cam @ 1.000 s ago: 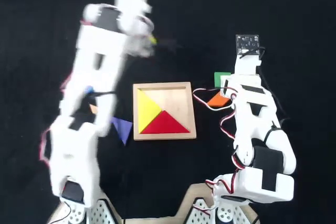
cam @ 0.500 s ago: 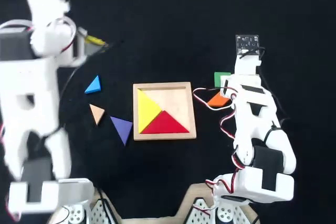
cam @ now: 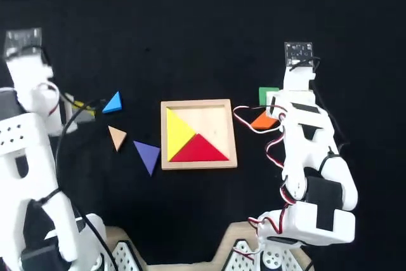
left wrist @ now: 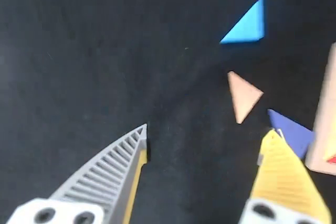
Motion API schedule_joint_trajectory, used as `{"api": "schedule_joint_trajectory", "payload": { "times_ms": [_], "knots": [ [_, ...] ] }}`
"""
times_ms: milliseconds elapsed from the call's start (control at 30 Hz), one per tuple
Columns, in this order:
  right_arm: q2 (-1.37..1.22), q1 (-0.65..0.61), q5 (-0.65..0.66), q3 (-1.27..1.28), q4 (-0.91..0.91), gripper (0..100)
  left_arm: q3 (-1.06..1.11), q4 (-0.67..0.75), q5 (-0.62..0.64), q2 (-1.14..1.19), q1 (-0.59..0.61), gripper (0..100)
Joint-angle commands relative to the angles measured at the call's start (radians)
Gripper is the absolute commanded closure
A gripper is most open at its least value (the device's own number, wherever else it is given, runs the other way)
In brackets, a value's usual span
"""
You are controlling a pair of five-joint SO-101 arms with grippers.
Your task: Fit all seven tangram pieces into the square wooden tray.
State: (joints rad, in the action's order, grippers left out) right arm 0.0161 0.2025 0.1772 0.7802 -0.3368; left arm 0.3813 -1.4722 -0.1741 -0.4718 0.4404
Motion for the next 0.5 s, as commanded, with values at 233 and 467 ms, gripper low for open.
{"api": "schedule_joint_trajectory", "payload": {
  "times_ms": [233, 467],
  "knots": [
    [0.041, -0.072, 0.064, -0.257, -0.459, 88.3, 0.550, 0.385, 0.242, -0.229, -0.005, 67],
    [-0.059, -0.109, 0.239, -0.430, -0.698, 95.4, 0.812, 0.690, 0.350, -0.417, -0.007, 67]
  ]
}}
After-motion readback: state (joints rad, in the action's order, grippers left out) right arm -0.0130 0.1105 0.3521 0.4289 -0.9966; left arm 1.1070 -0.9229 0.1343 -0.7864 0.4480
